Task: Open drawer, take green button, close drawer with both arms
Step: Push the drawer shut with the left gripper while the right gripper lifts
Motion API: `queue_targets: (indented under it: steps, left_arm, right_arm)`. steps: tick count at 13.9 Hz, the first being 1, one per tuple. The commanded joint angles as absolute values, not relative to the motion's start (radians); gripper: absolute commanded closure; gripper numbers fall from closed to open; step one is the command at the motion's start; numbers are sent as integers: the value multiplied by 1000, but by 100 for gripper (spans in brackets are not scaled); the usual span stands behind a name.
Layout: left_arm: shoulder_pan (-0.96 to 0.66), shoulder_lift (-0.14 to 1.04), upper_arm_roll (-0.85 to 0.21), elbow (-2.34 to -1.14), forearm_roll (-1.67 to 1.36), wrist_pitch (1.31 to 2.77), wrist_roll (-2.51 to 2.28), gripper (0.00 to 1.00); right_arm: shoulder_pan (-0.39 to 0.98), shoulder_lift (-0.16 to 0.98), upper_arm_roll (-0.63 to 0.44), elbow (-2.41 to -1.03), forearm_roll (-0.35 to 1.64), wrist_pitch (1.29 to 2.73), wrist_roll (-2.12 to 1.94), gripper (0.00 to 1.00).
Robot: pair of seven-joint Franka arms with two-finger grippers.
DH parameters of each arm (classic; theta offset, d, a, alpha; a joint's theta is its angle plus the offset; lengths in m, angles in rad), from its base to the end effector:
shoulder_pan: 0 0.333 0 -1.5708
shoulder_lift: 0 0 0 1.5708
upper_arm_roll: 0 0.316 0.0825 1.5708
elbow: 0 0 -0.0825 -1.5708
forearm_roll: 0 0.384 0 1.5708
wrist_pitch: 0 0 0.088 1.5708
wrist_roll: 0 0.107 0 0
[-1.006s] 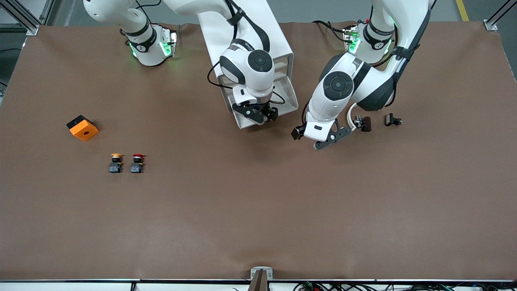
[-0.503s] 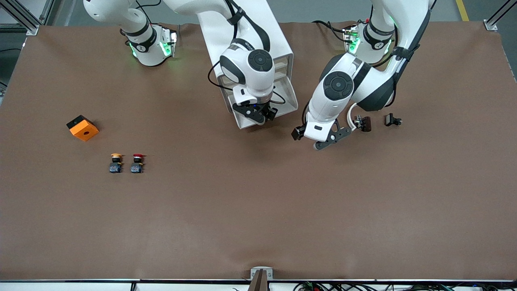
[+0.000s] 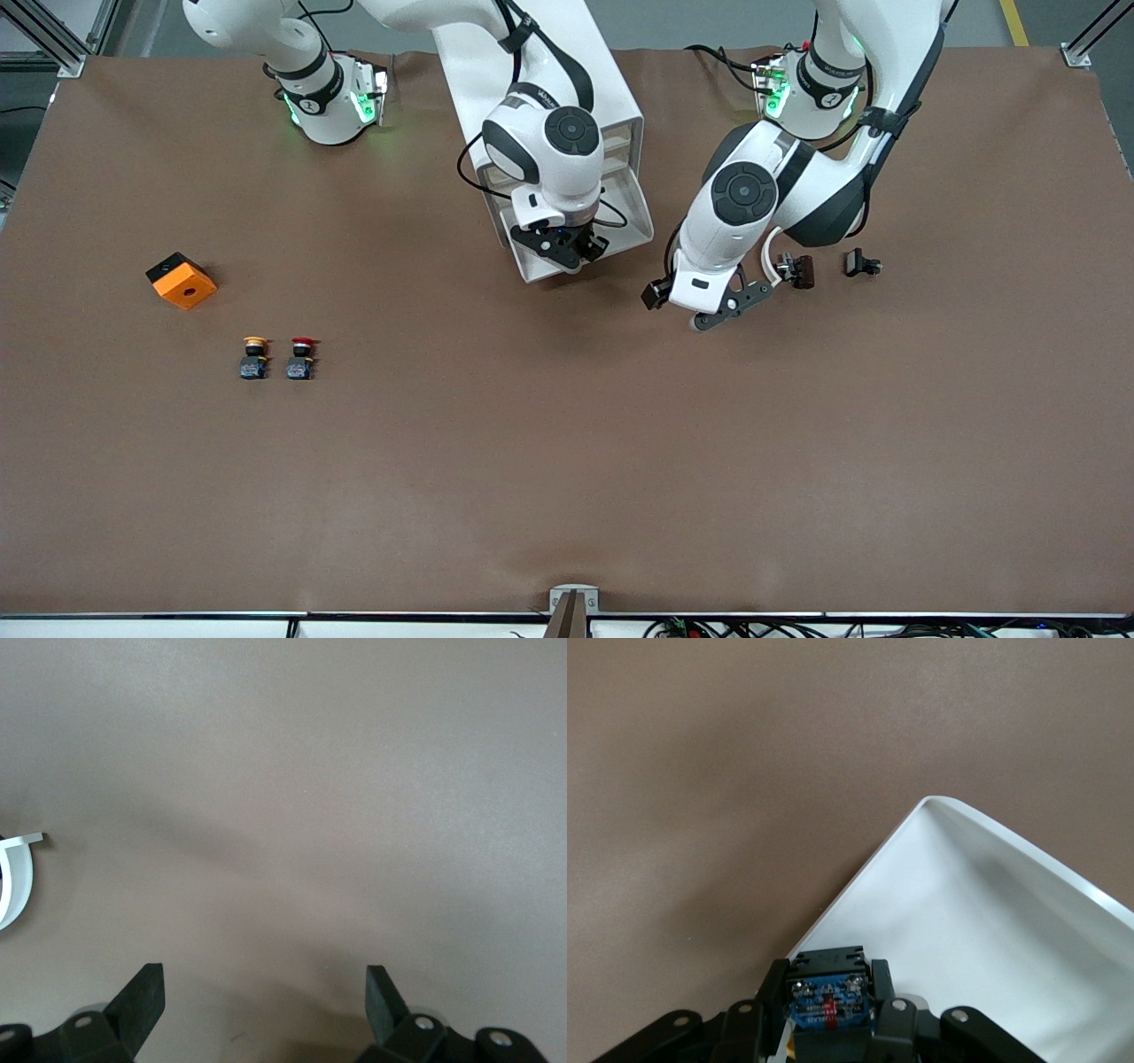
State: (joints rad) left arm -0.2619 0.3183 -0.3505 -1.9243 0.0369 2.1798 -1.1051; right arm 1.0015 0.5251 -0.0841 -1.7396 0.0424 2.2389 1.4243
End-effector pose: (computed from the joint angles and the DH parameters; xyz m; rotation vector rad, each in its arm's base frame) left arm 0.5058 -0.3417 0.3315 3.0287 0.7489 -0.1360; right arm 0.3981 0.5303 0.2747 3.0103 -0.8053 -0.0010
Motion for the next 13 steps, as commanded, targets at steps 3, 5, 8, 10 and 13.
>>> queue_targets:
  steps: [3, 5, 8, 10, 13]
  left_arm:
    - [-252, 313, -360, -1937, 57, 2198, -1097, 0]
    - [-252, 313, -360, -1937, 57, 2198, -1097, 0]
    - [-255, 317, -362, -1930, 57, 2207, -1095, 0]
    - [-268, 339, -362, -1924, 55, 2250, -1097, 0]
    - [-313, 377, -364, -1924, 52, 2333, -1118, 0]
  right_arm:
    - [951, 454, -92, -1688, 46, 2085, 1398, 100]
    - [922, 427, -92, -1663, 66, 2033, 1356, 100]
    - [842, 371, -92, -1660, 95, 1978, 1241, 100]
    - [770, 339, -92, -1660, 98, 1941, 1139, 100]
    - [640, 322, -97, -1663, 98, 1896, 907, 100]
